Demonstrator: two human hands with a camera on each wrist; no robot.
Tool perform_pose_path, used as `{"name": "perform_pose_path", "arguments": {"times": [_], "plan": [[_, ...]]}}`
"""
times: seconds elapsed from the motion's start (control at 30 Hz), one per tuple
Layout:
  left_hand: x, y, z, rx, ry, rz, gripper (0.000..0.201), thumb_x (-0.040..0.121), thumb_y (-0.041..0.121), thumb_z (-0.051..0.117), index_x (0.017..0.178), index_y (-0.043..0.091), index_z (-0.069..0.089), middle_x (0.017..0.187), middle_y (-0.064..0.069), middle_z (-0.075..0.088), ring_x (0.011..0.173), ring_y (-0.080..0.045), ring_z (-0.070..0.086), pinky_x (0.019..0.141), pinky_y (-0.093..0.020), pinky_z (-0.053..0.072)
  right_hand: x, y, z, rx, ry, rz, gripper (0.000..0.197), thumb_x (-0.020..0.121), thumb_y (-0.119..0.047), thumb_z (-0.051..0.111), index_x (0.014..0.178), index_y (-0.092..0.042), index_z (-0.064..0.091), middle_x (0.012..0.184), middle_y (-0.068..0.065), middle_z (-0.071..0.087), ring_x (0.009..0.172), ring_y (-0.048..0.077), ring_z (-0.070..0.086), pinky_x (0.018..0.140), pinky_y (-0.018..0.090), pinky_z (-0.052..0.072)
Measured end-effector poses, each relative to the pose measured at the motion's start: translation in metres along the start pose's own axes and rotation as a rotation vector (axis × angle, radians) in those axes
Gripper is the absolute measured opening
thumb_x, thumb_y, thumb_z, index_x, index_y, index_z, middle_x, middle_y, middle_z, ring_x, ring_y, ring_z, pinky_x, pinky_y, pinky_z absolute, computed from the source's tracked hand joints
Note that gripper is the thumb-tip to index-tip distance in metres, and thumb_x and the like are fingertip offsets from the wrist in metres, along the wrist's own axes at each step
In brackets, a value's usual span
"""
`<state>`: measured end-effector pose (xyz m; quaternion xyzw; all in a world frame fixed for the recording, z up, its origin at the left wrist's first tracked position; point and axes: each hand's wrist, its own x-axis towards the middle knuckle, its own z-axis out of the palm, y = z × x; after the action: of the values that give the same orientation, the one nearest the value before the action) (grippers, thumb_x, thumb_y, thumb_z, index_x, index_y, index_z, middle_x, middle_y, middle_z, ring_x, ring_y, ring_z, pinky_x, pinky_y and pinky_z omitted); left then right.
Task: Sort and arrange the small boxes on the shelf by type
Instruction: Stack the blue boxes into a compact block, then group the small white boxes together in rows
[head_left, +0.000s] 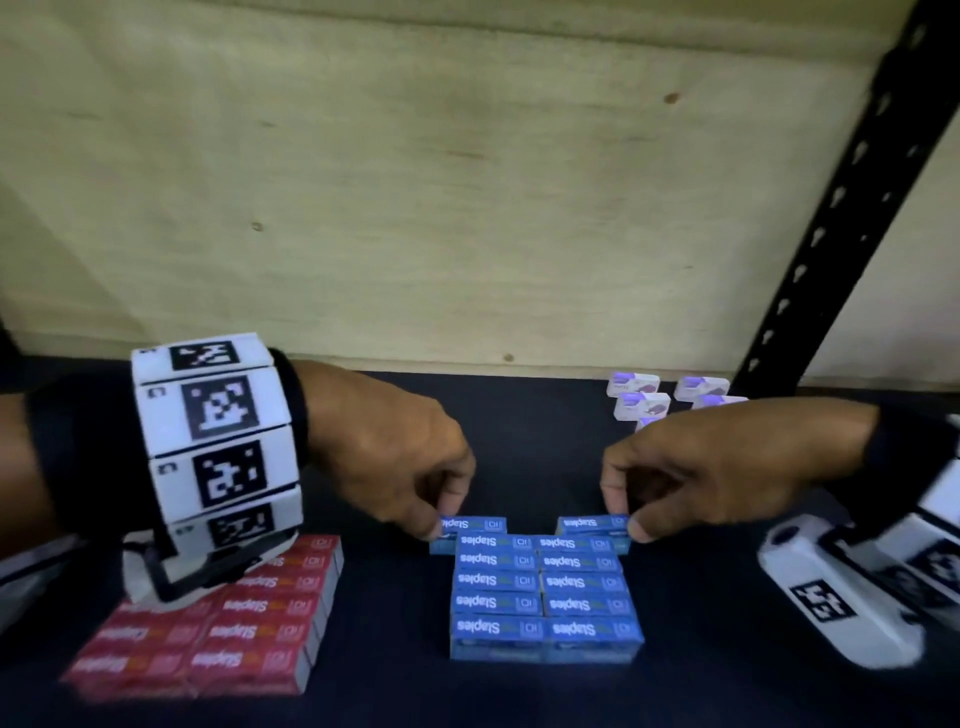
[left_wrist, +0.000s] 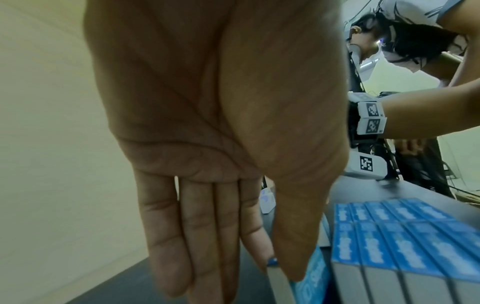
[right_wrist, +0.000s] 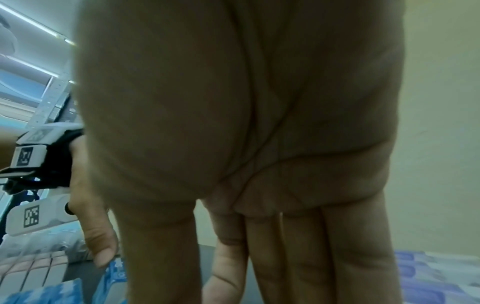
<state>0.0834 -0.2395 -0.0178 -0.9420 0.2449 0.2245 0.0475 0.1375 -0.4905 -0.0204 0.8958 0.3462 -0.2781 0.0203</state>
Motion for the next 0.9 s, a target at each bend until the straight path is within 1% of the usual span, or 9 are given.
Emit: {"name": "perform_pose_path", "arguments": {"times": [0.07, 0.27, 0.4, 0.47, 0.53, 0.6, 0.7, 0.8, 0.9], "plan": [[-0.001, -0.001, 0.001, -0.029, -0.036, 0.027, 0.023, 0.091, 0.036, 0.063, 0.113, 0.037, 0.057, 0.084, 0.024, 0.058, 0.068, 0.012, 0.054, 0.063, -0.01, 0.038, -0.002, 0.003, 0.0, 0.074, -0.032, -0.04, 0.017, 0.09, -0.041, 0.068, 0.104, -0.042, 0.06, 0.094, -0.019, 0.07, 0.088, 0.002, 0.065, 0.09, 0.031, 0.053], [0.001, -0.003, 0.001, -0.056, -0.083, 0.085, 0.029, 0.094, 0.029, 0.06, 0.119, 0.04, 0.052, 0.1, 0.027, 0.061, 0.09, 0.005, 0.057, 0.086, -0.024, 0.048, 0.001, 0.004, -0.003, 0.12, -0.068, -0.137, 0.018, 0.095, -0.028, 0.064, 0.11, -0.039, 0.062, 0.092, -0.025, 0.069, 0.086, -0.007, 0.062, 0.085, 0.018, 0.046], [0.004, 0.0, -0.003, -0.059, -0.115, 0.102, 0.028, 0.095, 0.033, 0.059, 0.119, 0.043, 0.051, 0.107, 0.023, 0.066, 0.093, 0.001, 0.062, 0.088, -0.029, 0.051, 0.008, 0.0, -0.003, 0.101, -0.071, -0.156, 0.019, 0.094, -0.031, 0.065, 0.11, -0.041, 0.062, 0.101, -0.018, 0.071, 0.096, 0.002, 0.066, 0.096, 0.034, 0.051], [0.007, 0.004, -0.006, -0.053, -0.127, 0.106, 0.027, 0.095, 0.035, 0.057, 0.119, 0.046, 0.05, 0.103, 0.018, 0.068, 0.089, -0.002, 0.064, 0.086, -0.033, 0.052, 0.011, -0.002, -0.003, 0.077, -0.071, -0.159, 0.018, 0.094, -0.033, 0.064, 0.109, -0.042, 0.062, 0.104, -0.015, 0.071, 0.099, 0.007, 0.066, 0.098, 0.039, 0.05], [0.01, 0.008, -0.008, -0.038, -0.123, 0.108, 0.026, 0.096, 0.037, 0.056, 0.119, 0.047, 0.048, 0.097, 0.013, 0.07, 0.072, 0.004, 0.063, 0.08, -0.032, 0.054, 0.012, -0.003, -0.002, 0.067, -0.072, -0.147, 0.018, 0.094, -0.035, 0.065, 0.11, -0.042, 0.062, 0.104, -0.015, 0.071, 0.099, 0.006, 0.066, 0.098, 0.038, 0.05], [0.012, 0.01, -0.01, -0.015, -0.131, 0.083, 0.03, 0.097, 0.034, 0.056, 0.123, 0.046, 0.046, 0.099, 0.012, 0.069, 0.053, 0.013, 0.055, 0.067, -0.021, 0.049, 0.009, -0.002, -0.003, 0.086, -0.059, -0.123, 0.021, 0.093, -0.037, 0.066, 0.113, -0.043, 0.061, 0.107, -0.018, 0.07, 0.1, 0.002, 0.066, 0.099, 0.033, 0.05], [0.017, 0.011, -0.017, 0.021, -0.158, 0.026, 0.042, 0.097, 0.029, 0.056, 0.133, 0.045, 0.042, 0.102, 0.015, 0.068, 0.049, 0.02, 0.049, 0.061, -0.012, 0.039, -0.003, 0.012, -0.013, 0.138, 0.036, -0.058, 0.021, 0.091, -0.038, 0.068, 0.111, -0.042, 0.062, 0.103, -0.019, 0.07, 0.09, -0.001, 0.065, 0.09, 0.023, 0.05], [0.033, 0.016, -0.029, 0.029, -0.016, -0.005, 0.032, 0.095, 0.032, 0.057, 0.126, 0.038, 0.051, 0.073, 0.021, 0.057, 0.053, 0.014, 0.049, 0.056, -0.007, 0.035, -0.016, 0.044, -0.033, 0.081, 0.212, 0.093, 0.013, 0.089, -0.037, 0.069, 0.101, -0.041, 0.065, 0.087, -0.023, 0.07, 0.075, -0.003, 0.064, 0.076, 0.02, 0.048], [0.063, 0.026, -0.047, 0.033, 0.186, 0.01, 0.025, 0.094, 0.037, 0.059, 0.118, 0.032, 0.058, 0.074, 0.021, 0.052, 0.066, 0.004, 0.049, 0.063, -0.017, 0.039, -0.021, 0.084, -0.044, -0.031, 0.338, 0.293, 0.01, 0.087, -0.034, 0.071, 0.093, -0.037, 0.065, 0.082, -0.017, 0.07, 0.073, -0.001, 0.062, 0.069, 0.021, 0.045]]}}
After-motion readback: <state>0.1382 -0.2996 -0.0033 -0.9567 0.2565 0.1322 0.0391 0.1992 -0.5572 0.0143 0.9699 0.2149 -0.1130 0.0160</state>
